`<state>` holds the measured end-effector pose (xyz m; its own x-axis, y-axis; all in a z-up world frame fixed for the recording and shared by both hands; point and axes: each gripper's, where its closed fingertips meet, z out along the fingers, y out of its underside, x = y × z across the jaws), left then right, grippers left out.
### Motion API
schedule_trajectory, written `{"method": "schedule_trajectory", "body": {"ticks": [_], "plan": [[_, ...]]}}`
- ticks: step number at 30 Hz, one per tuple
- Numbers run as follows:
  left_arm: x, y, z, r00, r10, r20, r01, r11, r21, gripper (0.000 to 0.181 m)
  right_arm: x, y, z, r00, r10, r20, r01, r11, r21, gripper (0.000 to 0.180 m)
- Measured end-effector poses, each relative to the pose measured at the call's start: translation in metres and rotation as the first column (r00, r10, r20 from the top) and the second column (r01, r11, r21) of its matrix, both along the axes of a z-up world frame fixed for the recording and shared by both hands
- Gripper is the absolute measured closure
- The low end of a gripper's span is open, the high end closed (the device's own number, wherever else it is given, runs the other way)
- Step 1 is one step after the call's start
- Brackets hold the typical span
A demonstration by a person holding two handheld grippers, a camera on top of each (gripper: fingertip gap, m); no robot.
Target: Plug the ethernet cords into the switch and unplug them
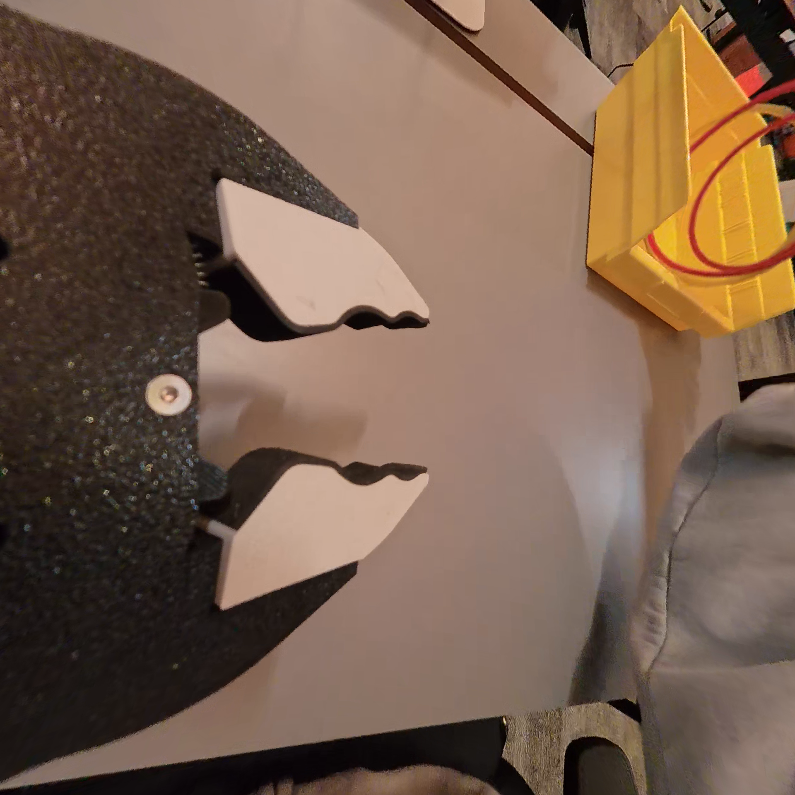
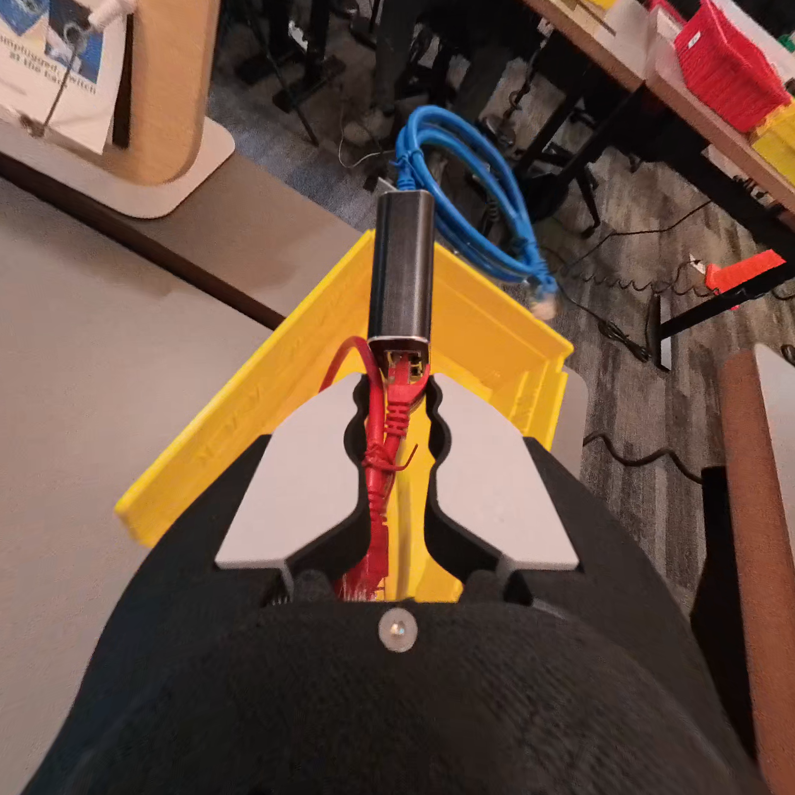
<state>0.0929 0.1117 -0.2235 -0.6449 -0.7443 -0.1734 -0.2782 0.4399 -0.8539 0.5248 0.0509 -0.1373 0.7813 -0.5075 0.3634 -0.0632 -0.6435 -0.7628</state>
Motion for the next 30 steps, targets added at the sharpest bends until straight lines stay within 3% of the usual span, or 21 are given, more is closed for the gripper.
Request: {"method": "schedule_trajectory", "body": {"ticks": [6, 11, 15, 17, 18, 21, 23, 26, 30], "plan": [[-0.002, -0.006, 0.003, 1.0, -0.011, 0.01, 0.011, 1.0, 0.012, 0.121, -0.025, -0.026, 0.004, 0.99, 0.109, -0.091, -0.1, 0.99, 0.094, 0.154], [-0.004, -0.015, 0.003, 0.999, -0.038, 0.004, 0.038, 0.999, 0.02, 0.121, 0.023, -0.036, -0.01, 0.995, -0.078, -0.066, 0.078, 0.997, -0.006, 0.153], [-0.005, -0.018, -0.002, 0.999, -0.045, -0.016, 0.046, 0.997, 0.067, 0.121, 0.018, -0.012, -0.04, 0.979, 0.122, -0.164, -0.135, 0.989, -0.068, 0.136], [-0.006, -0.018, -0.004, 0.999, -0.043, -0.016, 0.044, 0.994, 0.101, 0.121, 0.033, -0.023, -0.028, 0.995, 0.01, -0.103, -0.018, 0.997, -0.078, 0.119], [-0.006, -0.017, -0.005, 0.999, -0.038, -0.015, 0.039, 0.993, 0.111, 0.121, 0.037, -0.025, -0.014, 0.998, -0.017, -0.058, 0.015, 0.999, -0.032, 0.119], [-0.005, -0.014, -0.003, 1.0, -0.018, -0.008, 0.019, 0.996, 0.09, 0.121, 0.008, -0.021, 0.013, 0.988, 0.127, -0.092, -0.115, 0.985, 0.128, 0.117], [-0.004, -0.015, 0.002, 1.0, -0.002, -0.008, 0.003, 1.0, 0.026, 0.121, -0.001, -0.032, 0.024, 0.987, 0.111, -0.112, -0.088, 0.977, 0.194, 0.118], [0.001, -0.016, 0.012, 1.0, 0.024, -0.007, -0.024, 0.997, -0.078, 0.121, -0.023, -0.063, 0.018, 0.979, 0.064, -0.193, -0.032, 0.986, 0.167, 0.113], [0.021, -0.016, 0.025, 0.995, 0.101, 0.009, -0.098, 0.979, -0.18, 0.121, -0.075, -0.106, 0.019, 0.988, -0.005, -0.157, 0.051, 0.956, 0.29, 0.109]]}}
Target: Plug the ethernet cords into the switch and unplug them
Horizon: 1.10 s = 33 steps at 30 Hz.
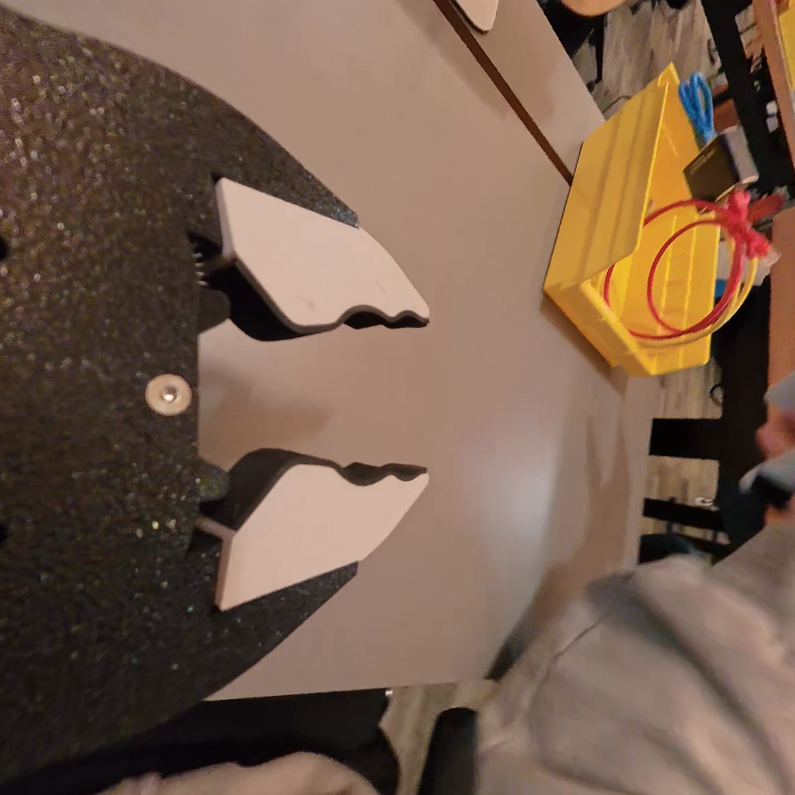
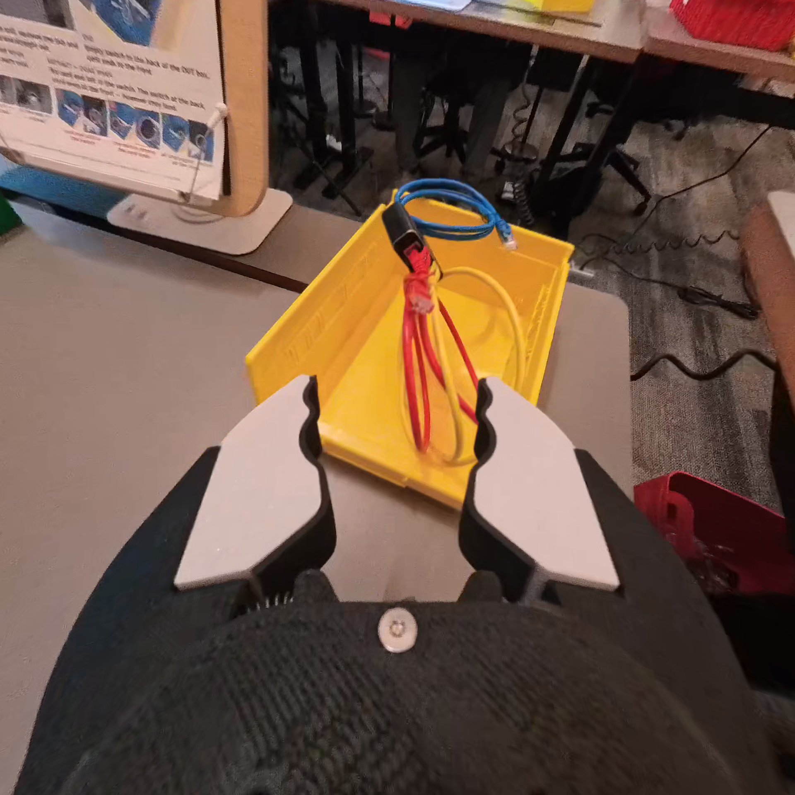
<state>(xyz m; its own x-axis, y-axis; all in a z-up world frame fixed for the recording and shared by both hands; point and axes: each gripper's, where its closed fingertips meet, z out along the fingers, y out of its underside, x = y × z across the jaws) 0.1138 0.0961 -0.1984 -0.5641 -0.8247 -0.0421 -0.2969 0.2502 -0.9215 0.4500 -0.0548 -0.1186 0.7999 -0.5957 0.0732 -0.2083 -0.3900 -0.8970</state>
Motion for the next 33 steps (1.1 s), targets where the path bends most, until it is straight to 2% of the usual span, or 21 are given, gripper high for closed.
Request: {"method": "schedule_trajectory", "body": {"ticks": [4, 8, 10, 14, 18, 21, 23, 24, 25, 27, 28, 31, 33], "plan": [[0.05, -0.004, 0.024, 0.993, 0.099, -0.059, -0.106, 0.985, -0.134, 0.117, -0.065, -0.025, -0.015, 0.995, -0.039, 0.089, 0.029, 0.994, 0.108, 0.109], [0.128, -0.014, 0.045, 0.972, 0.151, -0.179, -0.185, 0.964, -0.189, 0.103, -0.112, -0.03, -0.035, 0.999, -0.015, 0.04, 0.007, 0.984, 0.176, 0.1], [0.173, -0.022, 0.05, 0.958, 0.167, -0.234, -0.21, 0.962, -0.173, 0.098, -0.117, -0.039, -0.039, 0.997, -0.049, 0.058, 0.038, 0.985, 0.168, 0.097], [0.263, -0.017, 0.049, 0.889, 0.336, -0.312, -0.379, 0.921, -0.09, 0.09, -0.117, -0.047, -0.027, 0.995, -0.047, 0.093, 0.03, 0.985, 0.172, 0.092], [0.322, -0.017, 0.014, 0.786, 0.452, -0.421, -0.482, 0.875, 0.042, 0.091, -0.115, -0.051, -0.029, 0.997, -0.024, 0.069, 0.008, 0.975, 0.223, 0.095], [0.343, -0.009, -0.021, 0.706, 0.542, -0.456, -0.516, 0.835, 0.191, 0.097, -0.109, -0.057, -0.036, 0.999, -0.035, 0.022, 0.029, 0.974, 0.224, 0.097], [0.35, 0.0, -0.038, 0.677, 0.586, -0.445, -0.514, 0.809, 0.284, 0.109, -0.11, -0.057, -0.033, 1.0, -0.019, 0.015, 0.015, 0.967, 0.255, 0.1], [0.353, 0.004, -0.044, 0.665, 0.603, -0.44, -0.519, 0.797, 0.309, 0.105, -0.11, -0.057, -0.031, 1.0, -0.013, 0.016, 0.008, 0.963, 0.271, 0.102], [0.355, 0.007, -0.048, 0.658, 0.608, -0.444, -0.519, 0.793, 0.318, 0.115, -0.111, -0.057, -0.029, 1.0, -0.008, 0.02, 0.002, 0.959, 0.283, 0.103], [0.359, 0.013, -0.051, 0.675, 0.615, -0.408, -0.521, 0.788, 0.327, 0.166, -0.112, -0.056, -0.027, 1.0, 0.001, 0.021, -0.007, 0.955, 0.295, 0.104], [0.358, 0.023, -0.051, 0.672, 0.638, -0.376, -0.537, 0.769, 0.346, 0.172, -0.112, -0.056, -0.028, 1.0, 0.003, 0.02, -0.009, 0.956, 0.294, 0.105], [0.343, 0.031, -0.051, 0.703, 0.568, -0.429, -0.503, 0.823, 0.266, 0.175, -0.113, -0.057, -0.027, 1.0, 0.001, 0.028, -0.008, 0.961, 0.277, 0.105], [0.318, 0.043, -0.051, 0.733, 0.534, -0.421, -0.45, 0.845, 0.288, 0.175, -0.115, -0.058, -0.023, 0.999, -0.002, 0.042, -0.009, 0.961, 0.276, 0.105]]}}
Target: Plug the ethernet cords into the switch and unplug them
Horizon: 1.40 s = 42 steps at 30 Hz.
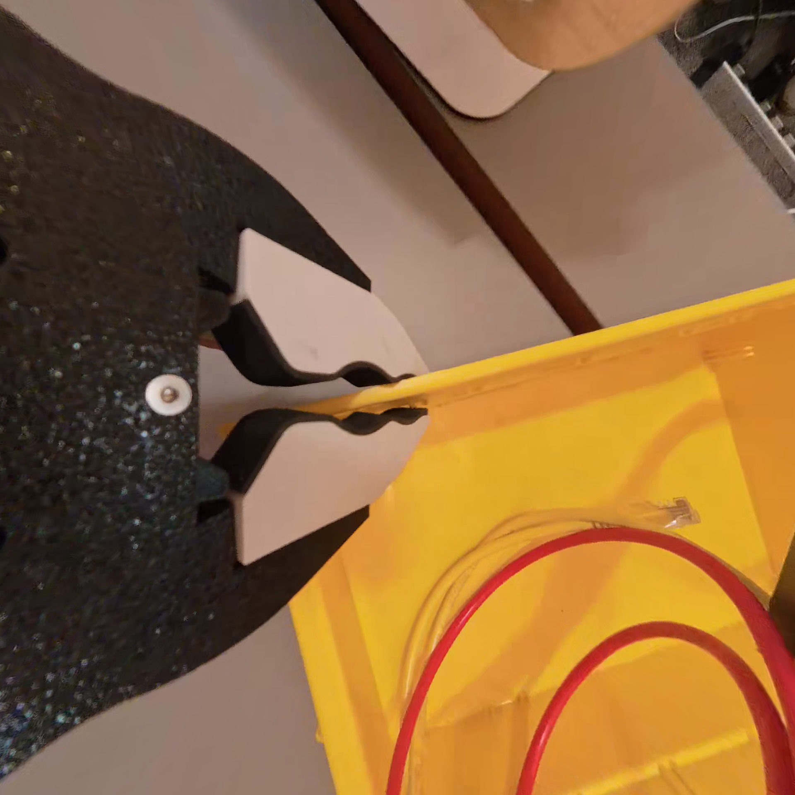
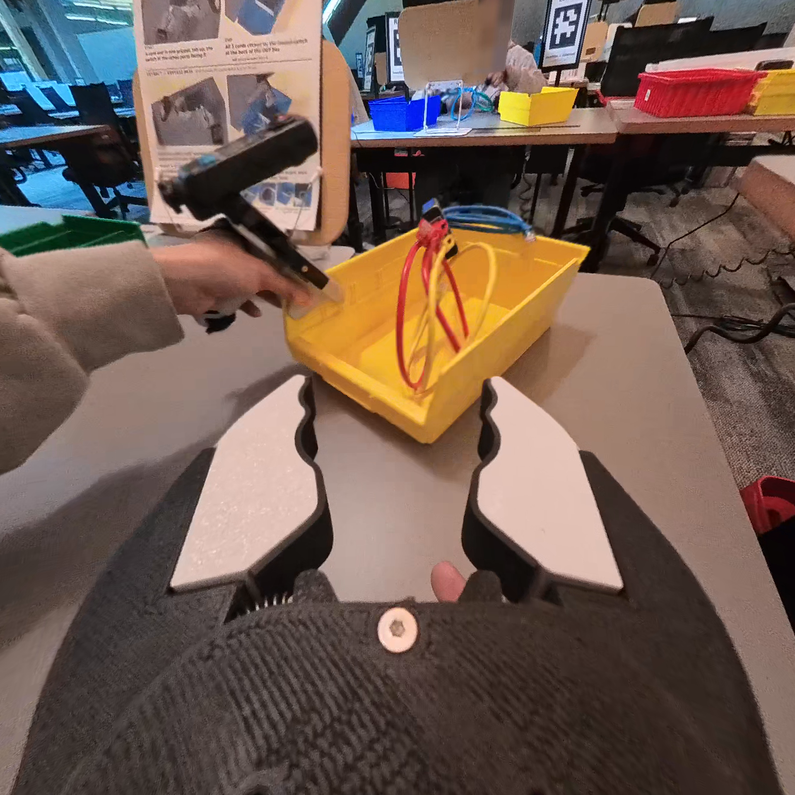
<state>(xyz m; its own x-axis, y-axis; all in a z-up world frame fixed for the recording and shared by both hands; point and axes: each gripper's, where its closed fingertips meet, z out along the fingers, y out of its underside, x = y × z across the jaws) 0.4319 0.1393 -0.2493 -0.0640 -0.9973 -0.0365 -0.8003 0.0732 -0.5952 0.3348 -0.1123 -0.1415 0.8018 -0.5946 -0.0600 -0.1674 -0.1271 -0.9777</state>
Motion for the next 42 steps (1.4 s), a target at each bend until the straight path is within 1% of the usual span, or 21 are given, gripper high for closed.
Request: {"method": "schedule_trajectory", "body": {"ticks": [3, 6, 8, 10, 13, 16, 18, 20, 22, 25, 28, 29, 30, 31, 33, 35, 37, 38, 40, 41, 42], "plan": [[-0.066, 0.018, 0.0, 0.996, -0.086, -0.019, 0.086, 0.996, -0.04, 0.175, -0.005, 0.003, 0.01, 0.999, 0.0, 0.035, 0.0, 1.0, 0.002, 0.106], [-0.162, 0.043, 0.0, 0.985, -0.166, -0.038, 0.164, 0.985, -0.049, 0.175, -0.016, 0.014, 0.018, 0.997, 0.025, 0.069, -0.023, 0.999, -0.037, 0.107], [-0.233, 0.061, 0.0, 0.982, -0.18, -0.053, 0.176, 0.982, -0.067, 0.176, -0.025, 0.028, 0.018, 0.994, 0.06, 0.089, -0.053, 0.995, -0.079, 0.107], [-0.305, 0.083, 0.0, 0.988, -0.145, -0.058, 0.139, 0.986, -0.094, 0.177, -0.038, 0.05, 0.013, 0.991, 0.109, 0.076, -0.1, 0.988, -0.114, 0.107], [-0.41, 0.116, 0.001, 0.996, -0.063, -0.067, 0.053, 0.988, -0.144, 0.177, -0.072, 0.108, 0.005, 0.964, 0.26, 0.052, -0.252, 0.959, -0.127, 0.105], [-0.504, 0.15, 0.001, 0.995, 0.052, -0.086, -0.066, 0.982, -0.177, 0.176, -0.112, 0.183, -0.004, 0.908, 0.418, 0.012, -0.412, 0.899, -0.146, 0.104], [-0.555, 0.173, 0.002, 0.985, 0.149, -0.081, -0.163, 0.966, -0.203, 0.176, -0.134, 0.238, -0.011, 0.878, 0.478, -0.03, -0.475, 0.863, -0.173, 0.104], [-0.601, 0.195, 0.002, 0.966, 0.243, -0.085, -0.255, 0.943, -0.213, 0.175, -0.165, 0.295, -0.019, 0.822, 0.562, -0.094, -0.569, 0.8, -0.191, 0.097], [-0.642, 0.218, 0.002, 0.937, 0.337, -0.087, -0.348, 0.918, -0.193, 0.175, -0.189, 0.349, -0.02, 0.789, 0.602, -0.126, -0.615, 0.773, -0.158, 0.094], [-0.689, 0.253, 0.002, 0.86, 0.506, -0.065, -0.508, 0.84, -0.192, 0.175, -0.219, 0.415, -0.024, 0.753, 0.623, -0.212, -0.652, 0.751, -0.106, 0.09], [-0.724, 0.286, 0.003, 0.743, 0.669, -0.021, -0.662, 0.73, -0.17, 0.176, -0.24, 0.459, -0.039, 0.744, 0.616, -0.258, -0.66, 0.736, -0.148, 0.085], [-0.732, 0.294, 0.003, 0.707, 0.708, -0.004, -0.699, 0.697, -0.161, 0.176, -0.24, 0.47, -0.045, 0.765, 0.592, -0.253, -0.637, 0.752, -0.168, 0.082], [-0.739, 0.301, 0.003, 0.676, 0.737, 0.016, -0.727, 0.67, -0.147, 0.176, -0.237, 0.48, -0.05, 0.796, 0.547, -0.26, -0.596, 0.785, -0.173, 0.08], [-0.744, 0.306, 0.003, 0.652, 0.757, 0.036, -0.748, 0.651, -0.129, 0.176, -0.238, 0.488, -0.053, 0.806, 0.521, -0.28, -0.575, 0.802, -0.162, 0.081], [-0.749, 0.312, 0.003, 0.63, 0.774, 0.06, -0.767, 0.633, -0.103, 0.175, -0.241, 0.505, -0.061, 0.816, 0.491, -0.306, -0.548, 0.826, -0.136, 0.079], [-0.75, 0.315, 0.003, 0.626, 0.777, 0.069, -0.772, 0.63, -0.089, 0.175, -0.243, 0.521, -0.07, 0.824, 0.451, -0.342, -0.515, 0.849, -0.122, 0.077], [-0.751, 0.317, 0.003, 0.629, 0.775, 0.067, -0.772, 0.632, -0.071, 0.174, -0.251, 0.537, -0.066, 0.814, 0.454, -0.362, -0.504, 0.862, -0.054, 0.077], [-0.751, 0.317, 0.003, 0.629, 0.775, 0.064, -0.772, 0.632, -0.068, 0.175, -0.249, 0.544, -0.066, 0.831, 0.436, -0.347, -0.481, 0.875, -0.053, 0.08], [-0.752, 0.318, 0.003, 0.625, 0.778, 0.064, -0.774, 0.628, -0.072, 0.175, -0.245, 0.557, -0.078, 0.861, 0.363, -0.356, -0.421, 0.902, -0.098, 0.076], [-0.752, 0.319, 0.003, 0.621, 0.781, 0.066, -0.777, 0.624, -0.079, 0.175, -0.25, 0.563, -0.088, 0.854, 0.354, -0.38, -0.43, 0.893, -0.134, 0.076], [-0.753, 0.319, 0.003, 0.614, 0.786, 0.069, -0.782, 0.618, -0.085, 0.175, -0.254, 0.568, -0.1, 0.848, 0.348, -0.4, -0.444, 0.878, -0.178, 0.081]]}}
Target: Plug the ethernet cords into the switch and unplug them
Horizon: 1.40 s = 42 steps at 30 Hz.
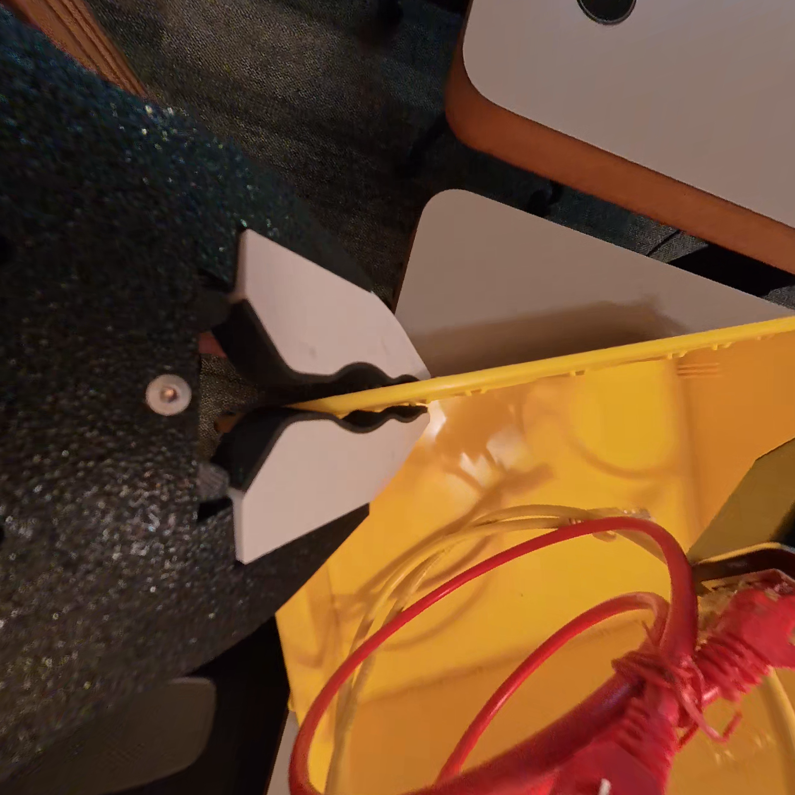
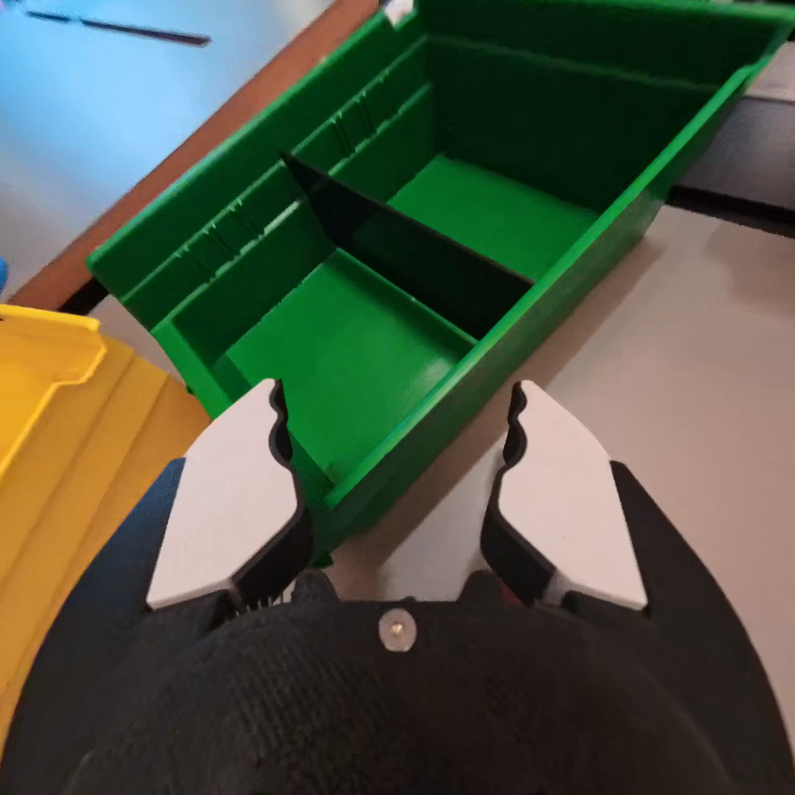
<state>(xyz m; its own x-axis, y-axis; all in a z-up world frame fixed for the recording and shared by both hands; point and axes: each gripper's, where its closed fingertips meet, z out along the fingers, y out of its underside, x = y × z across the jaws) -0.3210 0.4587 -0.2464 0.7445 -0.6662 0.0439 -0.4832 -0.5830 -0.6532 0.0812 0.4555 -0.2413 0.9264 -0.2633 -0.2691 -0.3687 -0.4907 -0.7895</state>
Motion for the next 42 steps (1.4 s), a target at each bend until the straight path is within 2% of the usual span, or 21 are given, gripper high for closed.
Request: {"method": "schedule_trajectory", "body": {"ticks": [1, 5, 6, 7, 9, 11, 16, 21, 24, 28, 33, 36, 38, 42], "plan": [[-0.001, 0.001, 0.0, 1.0, 0.012, 0.003, -0.012, 1.0, 0.001, 0.175, -0.004, 0.005, -0.011, 1.0, 0.019, -0.008, -0.02, 0.999, -0.039, 0.08], [-0.01, 0.006, 0.0, 0.998, 0.056, 0.006, -0.056, 0.998, -0.005, 0.176, 0.007, 0.005, -0.024, 0.994, 0.058, 0.095, -0.047, 0.992, -0.116, 0.103], [-0.012, 0.007, 0.0, 0.998, 0.066, 0.007, -0.066, 0.998, -0.005, 0.176, 0.015, 0.0, -0.023, 0.992, 0.064, 0.106, -0.05, 0.99, -0.132, 0.113], [-0.014, 0.008, 0.0, 0.997, 0.073, 0.006, -0.073, 0.997, -0.002, 0.176, 0.029, -0.009, -0.023, 0.987, 0.057, 0.152, -0.032, 0.986, -0.163, 0.132], [-0.021, 0.011, 0.0, 0.996, 0.088, -0.005, -0.088, 0.996, 0.004, 0.174, 0.058, -0.034, -0.024, 0.96, 0.055, 0.275, 0.013, 0.971, -0.241, 0.156], [-0.023, 0.013, 0.0, 0.996, 0.083, 0.012, -0.083, 0.997, -0.007, 0.174, 0.068, -0.059, -0.023, 0.962, 0.129, 0.242, -0.067, 0.966, -0.248, 0.162], [-0.02, 0.021, 0.001, 0.997, 0.07, 0.038, -0.07, 0.997, -0.022, 0.175, 0.093, -0.139, -0.01, 0.931, 0.235, 0.278, -0.146, 0.94, -0.308, 0.165], [0.001, 0.024, 0.001, 0.999, 0.023, 0.042, -0.022, 1.0, -0.022, 0.176, 0.139, -0.251, 0.002, 0.908, 0.264, 0.327, -0.142, 0.925, -0.353, 0.167], [0.024, 0.025, 0.0, 0.999, -0.01, 0.051, 0.011, 1.0, -0.015, 0.175, 0.172, -0.33, 0.003, 0.926, 0.181, 0.331, -0.056, 0.934, -0.353, 0.167], [0.066, 0.027, 0.0, 0.997, -0.051, 0.063, 0.052, 0.999, 0.001, 0.175, 0.222, -0.435, -0.003, 0.951, -0.012, 0.309, 0.125, 0.929, -0.348, 0.167], [0.132, 0.036, 0.0, 0.992, -0.114, 0.057, 0.114, 0.993, 0.009, 0.176, 0.295, -0.539, -0.009, 0.91, -0.297, 0.289, 0.385, 0.863, -0.326, 0.167], [0.175, 0.046, -0.001, 0.986, -0.151, 0.066, 0.151, 0.989, 0.011, 0.176, 0.334, -0.577, -0.014, 0.876, -0.397, 0.273, 0.473, 0.817, -0.329, 0.167], [0.205, 0.053, -0.001, 0.983, -0.174, 0.065, 0.173, 0.985, 0.013, 0.176, 0.356, -0.587, -0.018, 0.872, -0.425, 0.243, 0.484, 0.82, -0.304, 0.167], [0.265, 0.063, -0.001, 0.969, -0.237, 0.072, 0.236, 0.972, 0.024, 0.176, 0.387, -0.587, -0.018, 0.887, -0.385, 0.253, 0.452, 0.834, -0.315, 0.168]]}}
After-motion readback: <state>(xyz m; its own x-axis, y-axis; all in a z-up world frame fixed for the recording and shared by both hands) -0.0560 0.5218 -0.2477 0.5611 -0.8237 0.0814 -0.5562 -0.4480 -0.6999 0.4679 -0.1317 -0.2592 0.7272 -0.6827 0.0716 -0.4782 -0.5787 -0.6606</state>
